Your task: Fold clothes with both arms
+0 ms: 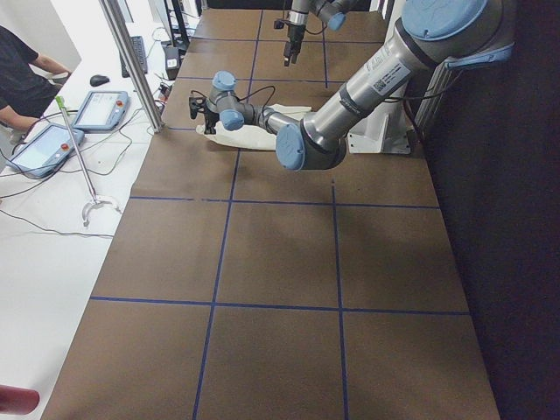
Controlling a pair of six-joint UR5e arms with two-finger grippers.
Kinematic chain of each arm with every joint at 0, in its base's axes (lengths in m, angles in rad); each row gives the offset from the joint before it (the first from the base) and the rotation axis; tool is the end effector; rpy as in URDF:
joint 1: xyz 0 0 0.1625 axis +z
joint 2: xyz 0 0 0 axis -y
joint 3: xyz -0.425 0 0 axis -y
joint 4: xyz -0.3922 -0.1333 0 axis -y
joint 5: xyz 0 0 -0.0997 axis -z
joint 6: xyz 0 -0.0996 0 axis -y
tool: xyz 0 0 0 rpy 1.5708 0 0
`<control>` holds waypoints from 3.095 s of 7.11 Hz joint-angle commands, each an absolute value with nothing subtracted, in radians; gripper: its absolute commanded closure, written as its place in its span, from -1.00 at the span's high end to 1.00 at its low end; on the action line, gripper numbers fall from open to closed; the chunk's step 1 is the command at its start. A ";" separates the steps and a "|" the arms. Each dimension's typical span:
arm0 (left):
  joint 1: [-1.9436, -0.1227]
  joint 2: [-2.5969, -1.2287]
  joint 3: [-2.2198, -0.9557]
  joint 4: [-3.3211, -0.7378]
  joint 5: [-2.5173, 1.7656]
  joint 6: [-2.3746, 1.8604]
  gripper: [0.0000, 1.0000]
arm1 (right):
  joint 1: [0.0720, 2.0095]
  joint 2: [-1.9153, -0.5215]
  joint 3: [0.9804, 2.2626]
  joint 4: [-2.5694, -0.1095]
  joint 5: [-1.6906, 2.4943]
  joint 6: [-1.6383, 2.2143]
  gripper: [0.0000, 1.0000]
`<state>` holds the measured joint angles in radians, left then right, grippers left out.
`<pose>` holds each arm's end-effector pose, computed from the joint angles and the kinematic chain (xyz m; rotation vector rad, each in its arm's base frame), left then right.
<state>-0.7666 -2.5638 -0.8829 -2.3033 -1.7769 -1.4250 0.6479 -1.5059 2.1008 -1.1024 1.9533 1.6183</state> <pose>0.5445 -0.6812 0.2405 0.2900 1.0199 -0.4554 -0.3260 -0.3673 0.3246 -0.0198 -1.1122 0.4198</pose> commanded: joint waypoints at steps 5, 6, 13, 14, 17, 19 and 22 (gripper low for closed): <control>-0.833 -2.493 -1.057 -2.074 -1.875 -1.202 1.00 | 0.650 -1.364 1.975 -1.249 1.948 1.493 1.00; -0.833 -2.376 -1.242 -2.033 -1.923 -1.177 1.00 | 0.650 -1.250 1.932 -1.391 1.948 1.455 1.00; -0.824 -2.191 -1.706 -1.782 -1.962 -1.175 1.00 | 0.436 -1.019 1.724 -1.670 1.816 1.362 1.00; -0.822 -2.177 -1.706 -1.790 -1.962 -1.175 1.00 | 0.420 -1.016 1.698 -1.671 1.816 1.362 1.00; -0.821 -2.177 -1.706 -1.795 -1.970 -1.175 1.00 | 0.413 -1.011 1.684 -1.678 1.822 1.362 1.00; -0.819 -2.177 -1.704 -1.799 -1.971 -1.177 1.00 | 0.413 -1.008 1.693 -1.693 1.825 1.358 1.00; -0.804 -2.175 -1.703 -1.798 -1.970 -1.177 1.00 | 0.413 -1.009 1.723 -1.738 1.827 1.358 1.00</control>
